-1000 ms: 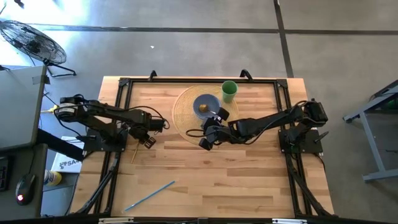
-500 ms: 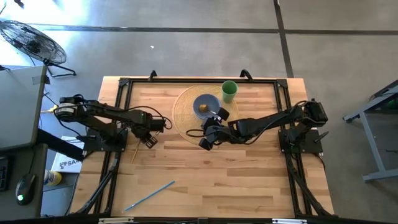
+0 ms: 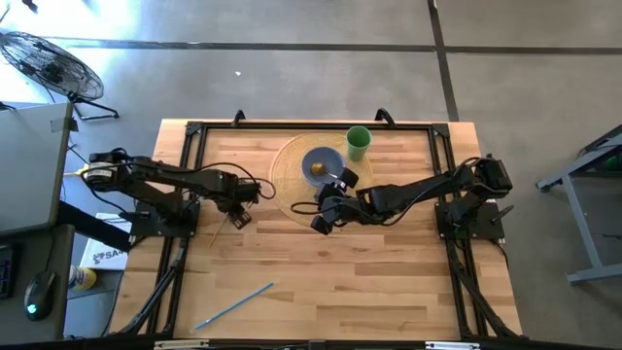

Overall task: Pick & Place Utensil
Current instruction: Put the gold fork into the blue bowl

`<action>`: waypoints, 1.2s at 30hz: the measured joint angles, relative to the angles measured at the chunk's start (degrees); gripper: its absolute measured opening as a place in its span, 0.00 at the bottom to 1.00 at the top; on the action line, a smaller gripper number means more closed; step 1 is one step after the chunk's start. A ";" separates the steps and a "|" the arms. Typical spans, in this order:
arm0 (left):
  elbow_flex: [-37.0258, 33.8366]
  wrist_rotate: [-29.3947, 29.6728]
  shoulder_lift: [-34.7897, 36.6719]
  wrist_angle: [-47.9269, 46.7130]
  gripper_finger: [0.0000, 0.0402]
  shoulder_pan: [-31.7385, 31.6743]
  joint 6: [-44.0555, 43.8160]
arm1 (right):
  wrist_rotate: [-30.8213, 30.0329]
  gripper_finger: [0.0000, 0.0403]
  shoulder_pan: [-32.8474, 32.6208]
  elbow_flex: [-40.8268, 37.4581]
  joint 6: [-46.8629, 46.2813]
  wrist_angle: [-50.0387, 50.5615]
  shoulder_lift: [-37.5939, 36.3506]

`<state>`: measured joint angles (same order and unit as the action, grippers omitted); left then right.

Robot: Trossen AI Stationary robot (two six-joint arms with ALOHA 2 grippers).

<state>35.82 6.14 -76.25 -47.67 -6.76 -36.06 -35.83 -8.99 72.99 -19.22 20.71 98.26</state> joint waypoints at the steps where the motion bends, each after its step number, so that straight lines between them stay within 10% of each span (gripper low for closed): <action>1: -0.04 0.05 0.55 0.34 0.33 -0.02 0.38 | 0.00 0.22 0.00 0.00 0.00 0.02 0.00; 13: -0.16 -3.91 3.01 7.63 0.33 0.02 6.97 | -0.02 0.22 0.00 0.00 0.20 0.07 0.02; 36: -18.01 17.11 18.01 32.65 0.33 15.87 2.30 | -0.83 0.23 0.00 0.00 -1.29 0.16 0.02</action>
<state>17.82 23.25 -58.24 -15.03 9.10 -33.76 -36.67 -8.99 72.99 -20.51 20.87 98.28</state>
